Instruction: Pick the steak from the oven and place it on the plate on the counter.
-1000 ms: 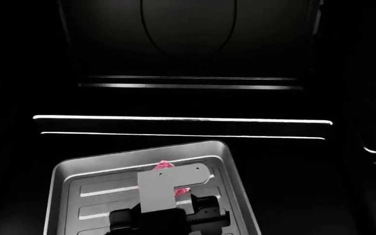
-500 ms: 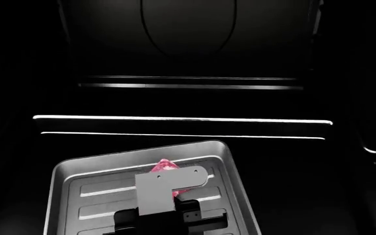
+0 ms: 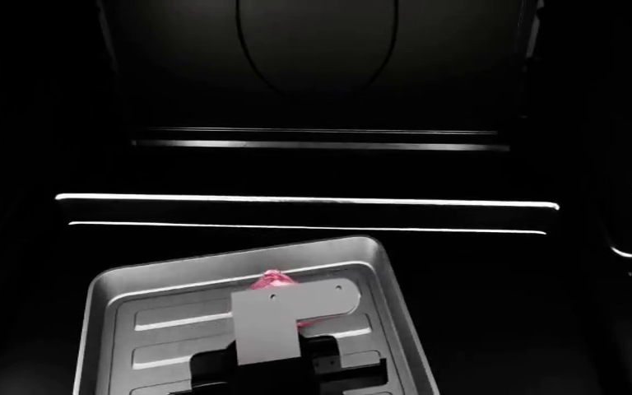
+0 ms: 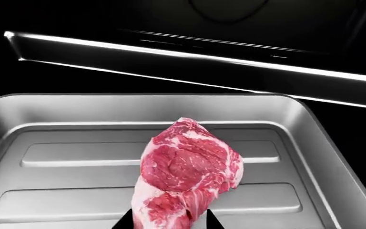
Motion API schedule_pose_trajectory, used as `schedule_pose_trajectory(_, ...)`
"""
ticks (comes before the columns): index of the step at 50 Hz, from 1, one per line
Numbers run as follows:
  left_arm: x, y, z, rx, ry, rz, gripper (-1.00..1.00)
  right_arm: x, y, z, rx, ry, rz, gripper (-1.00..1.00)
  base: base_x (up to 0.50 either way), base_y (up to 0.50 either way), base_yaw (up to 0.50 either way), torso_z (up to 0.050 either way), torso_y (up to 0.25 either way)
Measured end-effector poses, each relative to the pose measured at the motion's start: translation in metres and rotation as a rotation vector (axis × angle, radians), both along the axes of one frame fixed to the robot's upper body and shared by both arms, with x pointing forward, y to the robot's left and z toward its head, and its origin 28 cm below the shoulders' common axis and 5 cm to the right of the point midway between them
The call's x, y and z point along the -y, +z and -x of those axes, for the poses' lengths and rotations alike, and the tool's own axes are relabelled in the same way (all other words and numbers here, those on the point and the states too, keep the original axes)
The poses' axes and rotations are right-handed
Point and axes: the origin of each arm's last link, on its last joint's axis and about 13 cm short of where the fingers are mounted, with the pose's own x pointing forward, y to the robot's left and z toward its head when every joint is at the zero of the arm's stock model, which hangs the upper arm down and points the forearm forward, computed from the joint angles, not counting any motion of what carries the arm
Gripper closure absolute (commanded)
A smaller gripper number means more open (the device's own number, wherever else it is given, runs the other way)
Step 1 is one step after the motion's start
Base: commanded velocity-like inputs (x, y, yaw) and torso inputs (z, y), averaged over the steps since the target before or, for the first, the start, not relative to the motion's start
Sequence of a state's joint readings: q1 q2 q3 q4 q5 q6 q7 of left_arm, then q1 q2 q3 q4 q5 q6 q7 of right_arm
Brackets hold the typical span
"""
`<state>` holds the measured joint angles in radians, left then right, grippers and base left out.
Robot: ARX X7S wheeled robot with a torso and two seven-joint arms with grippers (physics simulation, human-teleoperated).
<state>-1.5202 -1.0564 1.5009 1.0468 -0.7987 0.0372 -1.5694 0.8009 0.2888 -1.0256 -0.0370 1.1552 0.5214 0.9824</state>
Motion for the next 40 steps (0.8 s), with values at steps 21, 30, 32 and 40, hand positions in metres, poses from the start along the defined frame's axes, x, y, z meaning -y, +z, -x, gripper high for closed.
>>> schedule_pose_trajectory(21, 0.001, 0.0, 0.0, 0.001, -0.003, -0.003, -1.0, 0.0, 0.017, 0.008, 0.042, 0.032, -0.039, 1.0, 0.0, 0.0, 0.0, 0.0, 0.0)
schedule_pose_trajectory(30, 0.001, 0.001, 0.0, 0.002, -0.004, -0.004, -1.0, 0.0, 0.022, 0.011, 0.054, 0.04, -0.054, 1.0, 0.0, 0.0, 0.0, 0.0, 0.0)
schedule_pose_trajectory(32, 0.001, 0.001, 0.0, 0.003, -0.005, -0.004, -1.0, 0.0, 0.023, 0.012, 0.057, 0.041, -0.057, 1.0, 0.0, 0.0, 0.0, 0.0, 0.0)
schedule_pose_trajectory(40, 0.001, 0.001, 0.0, 0.004, -0.007, -0.005, -1.0, 0.002, 0.027, 0.017, 0.072, 0.051, -0.069, 1.0, 0.0, 0.0, 0.0, 0.0, 0.0)
